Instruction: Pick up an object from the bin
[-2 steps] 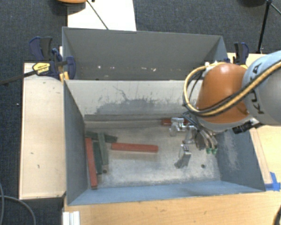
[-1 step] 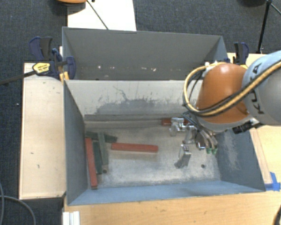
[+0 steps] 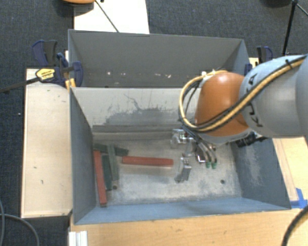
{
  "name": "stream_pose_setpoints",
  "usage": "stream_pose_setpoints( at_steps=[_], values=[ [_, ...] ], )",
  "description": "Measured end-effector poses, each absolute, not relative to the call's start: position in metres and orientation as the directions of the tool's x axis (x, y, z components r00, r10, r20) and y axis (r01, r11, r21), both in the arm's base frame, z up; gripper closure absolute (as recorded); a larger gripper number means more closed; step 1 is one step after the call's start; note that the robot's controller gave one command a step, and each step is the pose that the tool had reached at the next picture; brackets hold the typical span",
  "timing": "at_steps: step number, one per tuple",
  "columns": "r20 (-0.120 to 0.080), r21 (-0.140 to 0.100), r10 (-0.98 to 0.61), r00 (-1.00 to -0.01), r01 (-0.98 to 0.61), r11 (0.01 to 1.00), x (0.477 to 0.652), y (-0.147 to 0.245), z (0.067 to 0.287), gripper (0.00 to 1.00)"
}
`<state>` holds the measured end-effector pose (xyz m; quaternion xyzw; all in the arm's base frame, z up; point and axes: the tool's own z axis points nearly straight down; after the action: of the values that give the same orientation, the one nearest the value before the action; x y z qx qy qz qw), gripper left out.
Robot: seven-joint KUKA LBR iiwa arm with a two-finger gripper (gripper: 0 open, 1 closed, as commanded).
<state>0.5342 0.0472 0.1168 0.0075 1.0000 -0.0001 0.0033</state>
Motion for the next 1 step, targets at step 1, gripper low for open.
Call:
stream_pose_setpoints(
  at_steps=[1],
  values=[
    [-0.003, 0.006, -0.008, -1.0, -0.008, 1.0, 0.5489, 0.0654, 0.0789, 0.0]
  ],
)
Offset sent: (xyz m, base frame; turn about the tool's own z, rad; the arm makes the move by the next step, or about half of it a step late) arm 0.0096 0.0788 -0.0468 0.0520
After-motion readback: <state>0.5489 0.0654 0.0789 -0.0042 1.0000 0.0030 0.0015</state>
